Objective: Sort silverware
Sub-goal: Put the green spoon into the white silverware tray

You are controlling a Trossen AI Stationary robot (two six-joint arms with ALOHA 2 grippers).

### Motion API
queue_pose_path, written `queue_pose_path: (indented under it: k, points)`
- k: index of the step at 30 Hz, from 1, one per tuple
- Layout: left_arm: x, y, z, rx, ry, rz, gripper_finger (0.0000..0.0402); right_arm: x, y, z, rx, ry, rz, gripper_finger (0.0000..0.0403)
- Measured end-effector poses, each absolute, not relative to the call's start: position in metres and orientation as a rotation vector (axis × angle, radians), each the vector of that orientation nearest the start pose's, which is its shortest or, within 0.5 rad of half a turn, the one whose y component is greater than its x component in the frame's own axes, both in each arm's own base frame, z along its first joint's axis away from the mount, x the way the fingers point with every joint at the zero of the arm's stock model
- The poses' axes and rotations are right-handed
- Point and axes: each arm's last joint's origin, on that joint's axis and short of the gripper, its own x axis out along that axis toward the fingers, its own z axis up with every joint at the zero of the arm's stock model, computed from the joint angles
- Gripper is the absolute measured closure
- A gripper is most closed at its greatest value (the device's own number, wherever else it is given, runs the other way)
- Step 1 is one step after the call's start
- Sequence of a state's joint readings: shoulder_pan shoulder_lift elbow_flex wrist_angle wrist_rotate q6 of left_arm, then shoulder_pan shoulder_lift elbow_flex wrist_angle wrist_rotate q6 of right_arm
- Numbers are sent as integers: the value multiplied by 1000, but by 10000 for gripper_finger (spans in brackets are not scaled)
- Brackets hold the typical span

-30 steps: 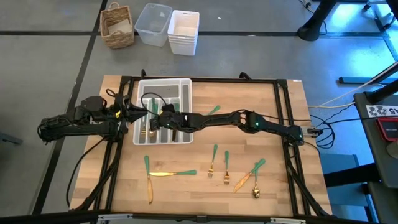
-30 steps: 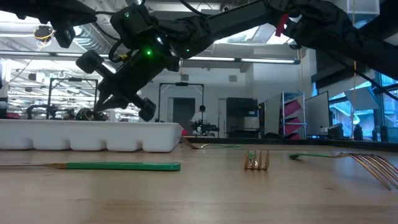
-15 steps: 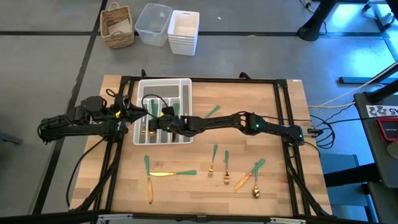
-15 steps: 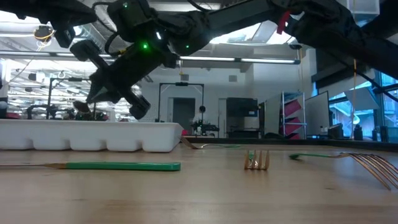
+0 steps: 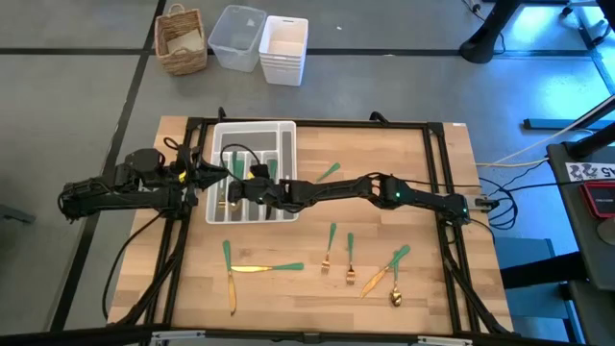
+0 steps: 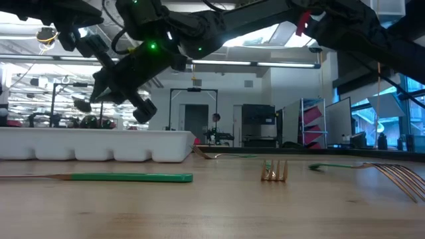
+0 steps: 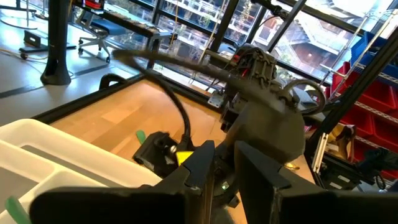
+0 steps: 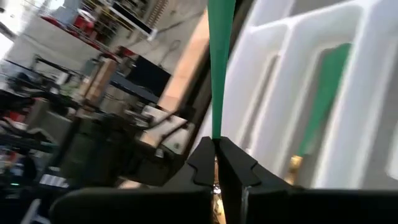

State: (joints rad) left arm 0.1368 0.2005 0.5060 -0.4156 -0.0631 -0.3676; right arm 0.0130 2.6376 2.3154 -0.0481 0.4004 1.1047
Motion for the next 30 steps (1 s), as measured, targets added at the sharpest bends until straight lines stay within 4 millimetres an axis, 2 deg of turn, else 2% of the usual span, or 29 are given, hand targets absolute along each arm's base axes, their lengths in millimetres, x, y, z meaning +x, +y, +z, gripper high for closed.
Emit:
queue_pose_path:
  k: [8,16,30]
  points:
    - [72,12,276,-370,72,218,345,591,-4,178,987,111,-535,398]
    - [72,12,276,-376,71,218,345,594,-4,154,1029,122,-561,398]
    - [73,12,276,-368,79,220,345,595,-9,133,1020,156,-592,398]
